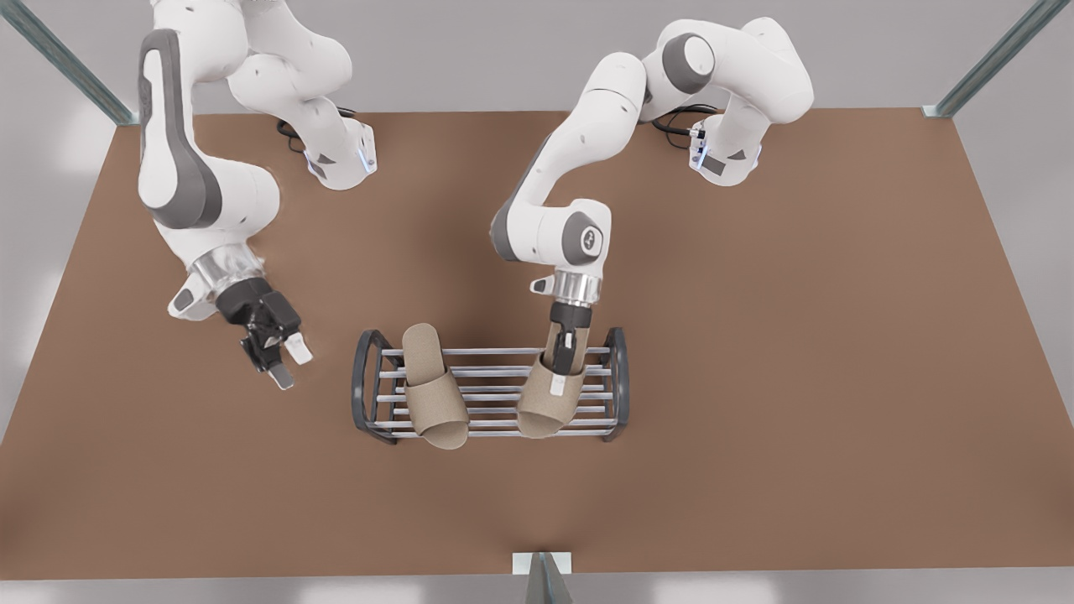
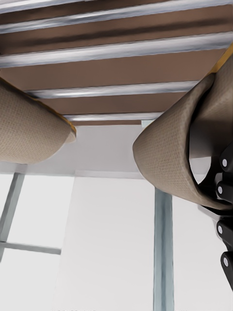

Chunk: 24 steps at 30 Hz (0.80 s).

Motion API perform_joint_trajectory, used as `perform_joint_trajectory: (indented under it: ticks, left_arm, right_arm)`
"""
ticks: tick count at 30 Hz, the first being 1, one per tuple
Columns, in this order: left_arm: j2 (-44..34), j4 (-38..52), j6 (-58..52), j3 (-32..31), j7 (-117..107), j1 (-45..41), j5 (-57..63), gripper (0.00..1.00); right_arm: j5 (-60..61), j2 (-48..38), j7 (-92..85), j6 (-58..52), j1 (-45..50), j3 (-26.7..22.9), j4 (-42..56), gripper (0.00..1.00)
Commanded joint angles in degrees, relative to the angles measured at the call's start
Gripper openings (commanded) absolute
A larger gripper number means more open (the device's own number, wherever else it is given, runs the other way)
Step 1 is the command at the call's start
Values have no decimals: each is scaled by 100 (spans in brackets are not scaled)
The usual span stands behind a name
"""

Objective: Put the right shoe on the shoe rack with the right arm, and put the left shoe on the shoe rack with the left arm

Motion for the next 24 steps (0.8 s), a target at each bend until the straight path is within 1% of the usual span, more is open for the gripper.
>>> perform_joint_trajectory:
  ticks: [1, 2, 3, 4, 5, 6, 7, 8, 9, 10, 11, 12, 13, 14, 15, 16, 17, 18, 20, 21, 22, 23, 24]
  left_arm:
    - [80, 148, -167, -65, -170, 149, -110, 21]
    - [89, 148, -167, -65, -170, 150, -110, 24]
    - [116, 140, -175, -170, -169, 158, -128, 58]
    - [116, 122, -175, -188, -161, 158, -128, 85]
    - [107, 87, -167, -188, -152, 185, -128, 100]
    - [81, 87, -149, -188, -152, 185, -119, 100]
    - [81, 87, -149, -188, -152, 185, -119, 100]
    - [63, 78, -149, -188, -152, 167, -119, 100]
    - [37, 69, -149, -188, -152, 150, -93, 100]
    - [-7, 52, -132, -180, -152, 106, 12, 100]
    - [-78, -176, -131, -162, -152, -35, 74, 100]
    - [-165, -326, -131, -144, -152, -158, 118, 100]
    - [-227, -510, -131, -136, -152, -307, 127, 100]
    - [-271, -651, -131, -48, -143, -465, 171, 100]
    - [-306, -809, -131, -48, -143, -580, 206, 100]
    - [-341, -924, -131, -48, -143, -676, 206, 100]
    - [-341, -1012, -131, -39, -143, -756, 206, 100]
    - [-350, -1082, -131, -30, -143, -817, 206, 100]
    - [-473, -1486, -131, 93, -143, -1168, 206, 100]
    - [-640, -1864, -131, 225, -143, -1476, 206, 100]
    - [-842, -2276, -123, 400, -134, -1810, 215, 100]
    - [-1281, -2593, 35, 480, -152, -2047, 241, 100]
    - [-2080, -2874, 176, 480, -161, -2048, 250, 100]
  right_arm:
    - [-5915, 156, 4136, -1663, -1588, -344, 336, 100]
    - [-7563, 139, 5070, -2160, -1518, -335, 484, 100]
    - [-9703, 104, 6243, -2928, -1254, -160, 512, 100]
    - [-10356, 78, 6998, -3191, -1253, 192, 100, 100]
    - [-10348, -62, 7017, -3158, -1253, 192, -427, 100]
    - [-10330, -133, 7035, -3113, -1236, 174, -631, 100]
    - [-10277, -2, 7105, -4138, -1227, 104, 176, 100]
    - [-9866, 104, 7342, -5343, -1227, 43, 1203, 100]
    - [-9724, 122, 7299, -5845, -1236, -45, 1925, 100]
    - [-9548, 122, 7237, -5899, -1236, -72, 2146, 100]
    - [-9539, 227, 7202, -5934, -1201, -28, 2243, 100]
    - [-9513, 526, 7193, -5961, -1210, -19, 2656, 100]
    - [-9206, 474, 7105, -6137, -1323, 34, 2542, 100]
    - [-9047, 377, 7087, -6119, -1858, 507, 2393, 100]
    - [-9152, 157, 7105, -6075, -2563, 1386, 2138, 100]
    - [-9249, 130, 7079, -6180, -2501, 1422, 2234, 100]
    - [-9512, 139, 6825, -6119, -2475, 1431, 2217, 100]
    - [-9504, 183, 6727, -5952, -2361, 1449, 2225, 100]
    - [-9504, 315, 6718, -5750, -2387, 1440, 2392, 100]
    - [-9512, 394, 6727, -5741, -2422, 1422, 2437, 100]
    - [-9653, 517, 6771, -5723, -2387, 1422, 2524, 100]
    - [-9662, 561, 6753, -5741, -2414, 1414, 2586, 100]
    - [-9662, 561, 6789, -5767, -2405, 1422, 2586, 100]
